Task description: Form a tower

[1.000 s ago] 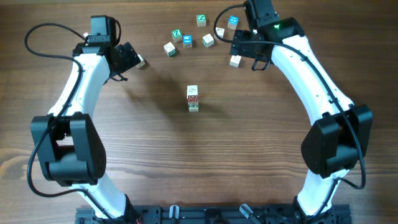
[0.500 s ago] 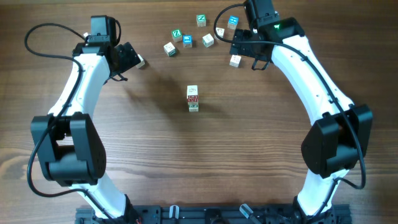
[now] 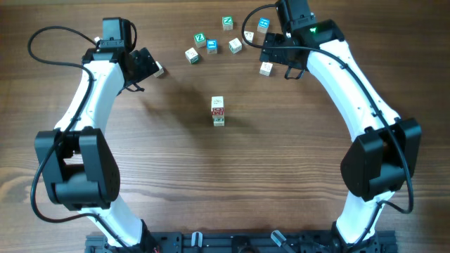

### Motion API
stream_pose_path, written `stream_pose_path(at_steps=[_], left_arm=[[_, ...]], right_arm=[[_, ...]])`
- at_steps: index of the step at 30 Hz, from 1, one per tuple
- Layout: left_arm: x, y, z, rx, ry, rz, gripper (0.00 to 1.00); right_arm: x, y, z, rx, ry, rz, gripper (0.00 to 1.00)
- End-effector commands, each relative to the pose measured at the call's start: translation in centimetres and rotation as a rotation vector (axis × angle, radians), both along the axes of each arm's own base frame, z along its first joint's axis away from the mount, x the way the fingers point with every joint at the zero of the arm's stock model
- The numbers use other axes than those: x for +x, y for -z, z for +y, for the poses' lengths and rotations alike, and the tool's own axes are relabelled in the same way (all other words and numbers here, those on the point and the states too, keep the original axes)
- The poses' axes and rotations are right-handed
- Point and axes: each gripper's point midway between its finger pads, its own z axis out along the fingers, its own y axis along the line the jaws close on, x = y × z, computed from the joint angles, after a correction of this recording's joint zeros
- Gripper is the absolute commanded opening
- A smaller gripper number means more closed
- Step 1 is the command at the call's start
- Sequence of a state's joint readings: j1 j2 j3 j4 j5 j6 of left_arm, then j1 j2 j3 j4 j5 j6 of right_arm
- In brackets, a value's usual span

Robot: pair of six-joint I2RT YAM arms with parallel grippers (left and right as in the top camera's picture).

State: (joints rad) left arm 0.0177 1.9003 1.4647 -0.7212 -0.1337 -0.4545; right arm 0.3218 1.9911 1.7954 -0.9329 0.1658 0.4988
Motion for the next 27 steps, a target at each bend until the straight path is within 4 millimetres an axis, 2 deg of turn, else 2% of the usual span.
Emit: stream_pose_path(at_steps=[1, 10, 12, 14, 17, 20, 21, 22, 24, 27], left_arm=[[-0.2, 0.7, 0.1, 0.007, 0.002, 0.019, 1.00], [-0.2, 0.7, 0.1, 0.007, 0.002, 0.019, 1.00], [-0.2, 0.7, 0.1, 0.007, 0.002, 0.019, 1.00], [-0.2, 0.7, 0.1, 0.007, 0.002, 0.019, 1.00], [-0.2, 0.7, 0.1, 0.007, 0.002, 0.019, 1.00], [-0.2, 0.7, 0.1, 0.007, 0.002, 0.019, 1.00], [-0.2, 0.7, 0.1, 0.007, 0.002, 0.019, 1.00], [-0.2, 0.7, 0.1, 0.007, 0.002, 0.019, 1.00], [-0.2, 0.7, 0.1, 0.007, 0.002, 0.019, 1.00], [-0.2, 0.7, 0.1, 0.007, 0.002, 0.019, 1.00]], right_arm=[[0.0, -1.7, -0.3, -0.004, -0.001, -0.040, 1.00], [0.0, -1.6, -0.7, -0.053, -0.057, -0.037, 1.00], [-0.4, -2.9, -1.0, -0.042, -0.076, -0.052, 1.00], [-1.2, -6.2, -1.0, -0.014, -0.087, -0.113, 1.00], [-3.0, -12.9, -1.5, 0.026, -0.086, -0.258, 0.99], [-6.1, -18.8, -2.5, 0.033, -0.117, -0.387, 1.00], [-7.3, -20.5, -2.9, 0.044, -0.115, -0.426, 1.00], [-8.2, -21.2, -3.2, 0.051, -0.113, -0.445, 1.00], [-10.3, -20.9, -3.9, 0.048, -0.112, -0.452, 1.00], [-11.6, -17.6, -4.3, 0.045, -0.112, -0.446, 1.00]])
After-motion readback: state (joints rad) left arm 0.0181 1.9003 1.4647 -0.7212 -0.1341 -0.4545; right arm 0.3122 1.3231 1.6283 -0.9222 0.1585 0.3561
